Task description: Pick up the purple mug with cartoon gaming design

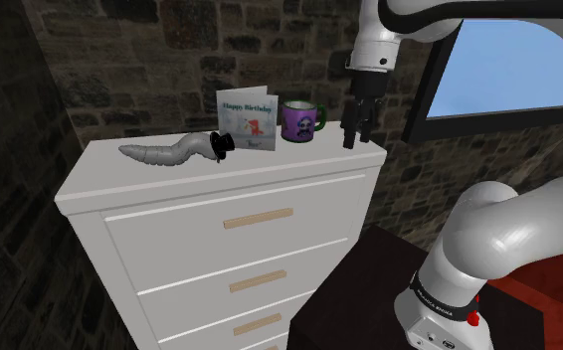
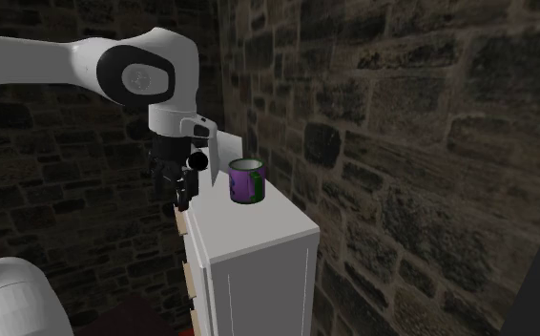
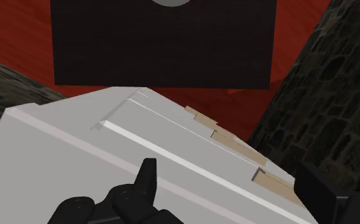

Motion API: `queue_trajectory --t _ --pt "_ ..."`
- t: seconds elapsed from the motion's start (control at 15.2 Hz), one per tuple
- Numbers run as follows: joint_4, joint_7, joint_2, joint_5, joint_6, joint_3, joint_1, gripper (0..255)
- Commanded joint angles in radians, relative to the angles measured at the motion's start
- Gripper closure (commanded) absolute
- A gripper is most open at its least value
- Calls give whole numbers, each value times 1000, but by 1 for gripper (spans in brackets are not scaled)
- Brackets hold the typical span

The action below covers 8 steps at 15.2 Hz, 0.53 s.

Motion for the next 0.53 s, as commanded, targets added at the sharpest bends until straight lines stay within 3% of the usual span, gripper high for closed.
queue_trajectory --t 0.0,0.46 --pt "0 0 0 0 0 0 0 0" --pt "185 -35 228 -53 101 -22 -15 0"
